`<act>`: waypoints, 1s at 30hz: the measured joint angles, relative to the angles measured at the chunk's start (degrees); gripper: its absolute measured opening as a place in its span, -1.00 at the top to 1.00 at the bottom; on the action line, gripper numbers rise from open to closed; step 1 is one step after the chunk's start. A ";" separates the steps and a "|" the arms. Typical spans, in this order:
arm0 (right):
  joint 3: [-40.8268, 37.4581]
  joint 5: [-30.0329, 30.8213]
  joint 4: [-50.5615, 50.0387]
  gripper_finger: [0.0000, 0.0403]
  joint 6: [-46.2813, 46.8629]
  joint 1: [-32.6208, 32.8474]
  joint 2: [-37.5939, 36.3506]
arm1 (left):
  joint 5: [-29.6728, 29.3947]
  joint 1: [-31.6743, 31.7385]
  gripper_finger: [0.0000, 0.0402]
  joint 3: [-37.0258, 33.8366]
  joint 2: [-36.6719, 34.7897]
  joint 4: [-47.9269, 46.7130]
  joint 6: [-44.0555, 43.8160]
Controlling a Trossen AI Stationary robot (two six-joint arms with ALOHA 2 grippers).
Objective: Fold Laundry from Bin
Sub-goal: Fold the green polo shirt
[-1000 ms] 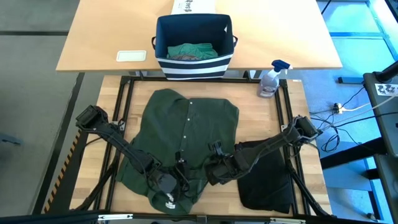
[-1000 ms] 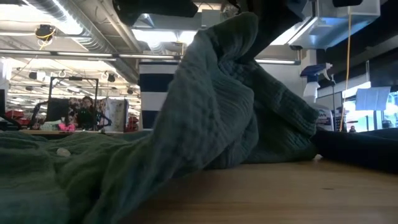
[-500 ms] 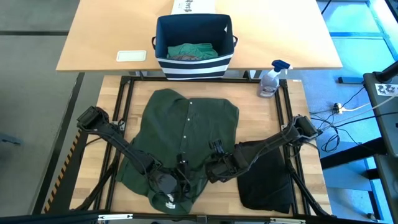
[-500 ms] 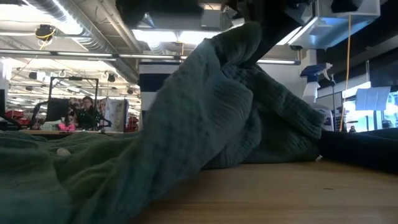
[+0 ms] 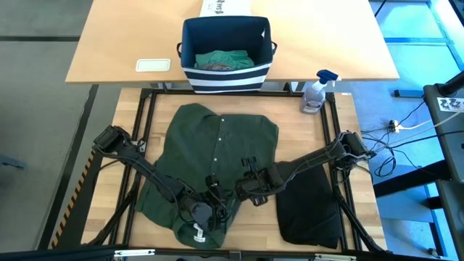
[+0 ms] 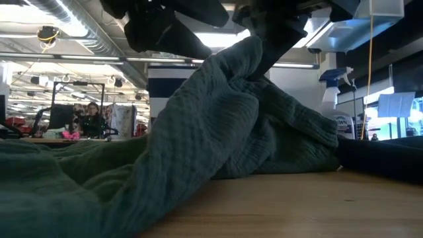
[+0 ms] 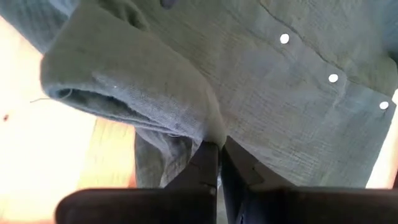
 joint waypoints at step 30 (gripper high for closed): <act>0.00 -3.29 3.17 1.00 0.01 -1.62 -1.99 | -12.28 0.63 -0.36 0.09 1.81 0.61 10.41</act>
